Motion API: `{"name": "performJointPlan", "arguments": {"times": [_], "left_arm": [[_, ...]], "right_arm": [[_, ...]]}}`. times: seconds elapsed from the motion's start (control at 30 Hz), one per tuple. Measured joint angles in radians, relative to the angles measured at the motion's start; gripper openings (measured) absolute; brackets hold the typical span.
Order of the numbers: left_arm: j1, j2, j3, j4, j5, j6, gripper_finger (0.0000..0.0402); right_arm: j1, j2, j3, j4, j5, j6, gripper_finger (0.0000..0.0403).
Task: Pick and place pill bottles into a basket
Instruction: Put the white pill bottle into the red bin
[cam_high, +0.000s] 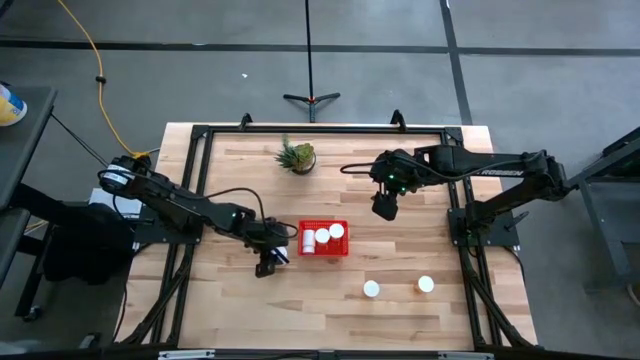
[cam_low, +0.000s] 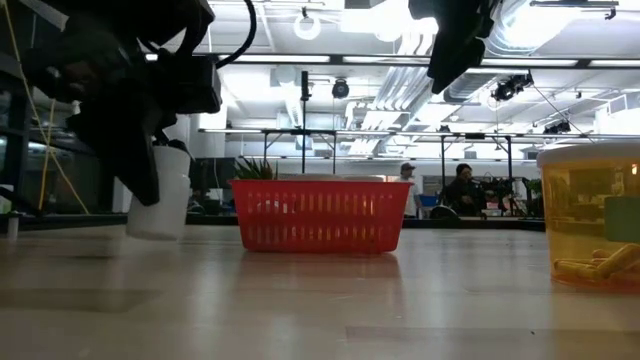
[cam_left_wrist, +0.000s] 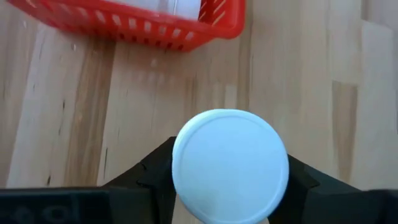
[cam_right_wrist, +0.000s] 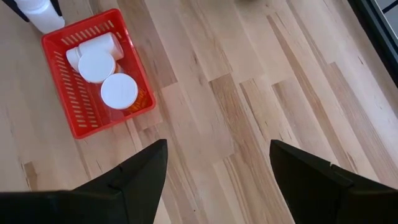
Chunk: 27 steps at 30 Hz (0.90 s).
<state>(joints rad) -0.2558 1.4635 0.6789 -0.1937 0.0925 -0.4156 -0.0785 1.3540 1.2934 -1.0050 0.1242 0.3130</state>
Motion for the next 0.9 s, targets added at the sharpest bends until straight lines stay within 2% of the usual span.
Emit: {"name": "performJointPlan", "arguments": {"times": [0.2, 0.33, 0.57, 0.67, 0.9], "left_arm": [[0.000, 0.000, 0.042, -0.068, -0.008, 0.022, 0.0230], [0.000, 0.000, 0.103, -0.144, -0.031, 0.071, 0.0229], [0.000, 0.000, 0.208, -0.273, -0.143, 0.190, 0.0222], [0.010, 0.000, 0.236, -0.280, -0.189, 0.230, 0.0232], [0.100, 0.000, 0.297, -0.240, -0.200, 0.287, 0.0228]], "right_arm": [[0.000, 0.000, 0.000, 0.000, 0.000, 0.000, 0.0273], [0.000, 0.000, 0.000, 0.000, 0.000, 0.000, 0.0273], [0.000, 0.000, 0.000, 0.008, 0.000, 0.000, 0.0273], [0.000, 0.000, 0.000, 0.017, 0.000, 0.000, 0.0273], [0.000, 0.000, 0.000, 0.058, -0.001, 0.003, 0.0273]]}}
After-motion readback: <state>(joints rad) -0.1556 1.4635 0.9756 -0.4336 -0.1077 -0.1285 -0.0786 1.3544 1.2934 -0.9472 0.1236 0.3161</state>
